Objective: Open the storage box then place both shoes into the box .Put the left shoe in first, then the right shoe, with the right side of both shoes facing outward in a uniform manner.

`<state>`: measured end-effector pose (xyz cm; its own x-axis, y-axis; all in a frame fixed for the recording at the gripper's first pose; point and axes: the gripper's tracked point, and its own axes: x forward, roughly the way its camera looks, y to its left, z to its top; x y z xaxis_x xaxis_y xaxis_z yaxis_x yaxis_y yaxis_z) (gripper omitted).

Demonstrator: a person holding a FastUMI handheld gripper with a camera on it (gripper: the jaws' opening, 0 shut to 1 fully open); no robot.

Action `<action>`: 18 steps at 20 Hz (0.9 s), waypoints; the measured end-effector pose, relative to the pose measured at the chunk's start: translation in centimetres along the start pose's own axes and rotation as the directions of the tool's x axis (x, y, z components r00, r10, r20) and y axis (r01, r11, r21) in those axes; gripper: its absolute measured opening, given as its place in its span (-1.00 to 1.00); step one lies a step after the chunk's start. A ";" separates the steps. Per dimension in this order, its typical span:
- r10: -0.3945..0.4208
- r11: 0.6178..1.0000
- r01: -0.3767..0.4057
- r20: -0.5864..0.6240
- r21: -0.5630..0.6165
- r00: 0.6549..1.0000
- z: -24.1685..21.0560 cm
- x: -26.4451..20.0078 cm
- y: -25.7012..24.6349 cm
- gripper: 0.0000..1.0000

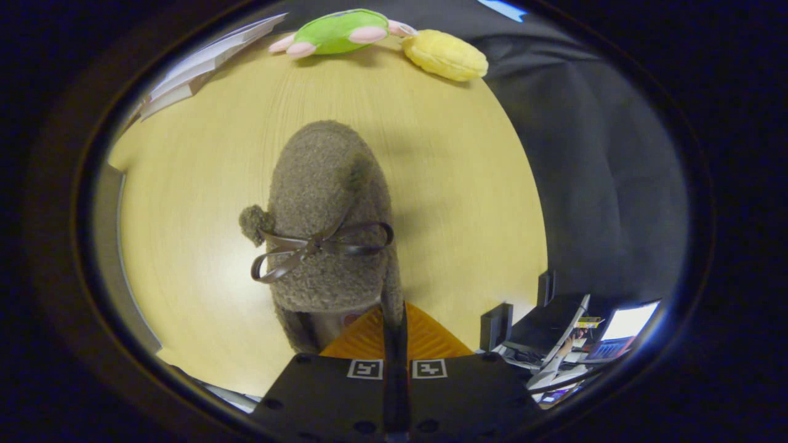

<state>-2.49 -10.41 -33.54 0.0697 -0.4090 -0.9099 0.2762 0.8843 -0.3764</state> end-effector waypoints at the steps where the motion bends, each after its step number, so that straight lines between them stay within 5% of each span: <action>1: 0.000 1.000 0.000 0.009 -0.002 1.000 0.1 -0.5 0.1 -0.93; 18: -0.223 0.967 0.217 0.034 0.132 0.974 -2.5 -15.7 -1.4 -0.93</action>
<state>-6.39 -4.61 -19.17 0.0389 -0.6037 -0.7963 0.4087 0.7368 -0.5386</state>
